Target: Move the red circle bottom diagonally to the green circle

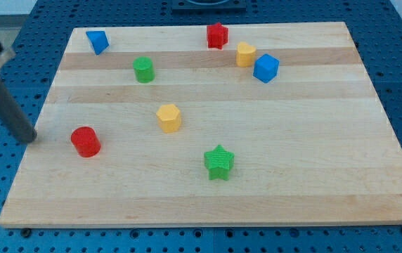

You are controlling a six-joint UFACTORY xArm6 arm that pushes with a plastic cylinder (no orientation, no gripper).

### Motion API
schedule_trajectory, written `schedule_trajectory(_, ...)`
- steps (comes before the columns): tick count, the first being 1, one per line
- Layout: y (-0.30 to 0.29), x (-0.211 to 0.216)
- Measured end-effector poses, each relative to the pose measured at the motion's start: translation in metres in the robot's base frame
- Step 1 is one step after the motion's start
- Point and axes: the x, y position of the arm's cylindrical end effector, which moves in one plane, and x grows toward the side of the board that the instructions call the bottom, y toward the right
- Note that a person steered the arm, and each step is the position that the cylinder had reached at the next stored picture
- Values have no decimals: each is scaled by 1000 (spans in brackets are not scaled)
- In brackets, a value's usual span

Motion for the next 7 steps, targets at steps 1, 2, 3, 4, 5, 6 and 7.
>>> schedule_trajectory(1,16,55)
schedule_trajectory(2,81,42)
schedule_trajectory(3,114,-13)
schedule_trajectory(4,124,-33)
schedule_trajectory(5,108,3)
schedule_trajectory(6,80,-9)
schedule_trajectory(7,98,-58)
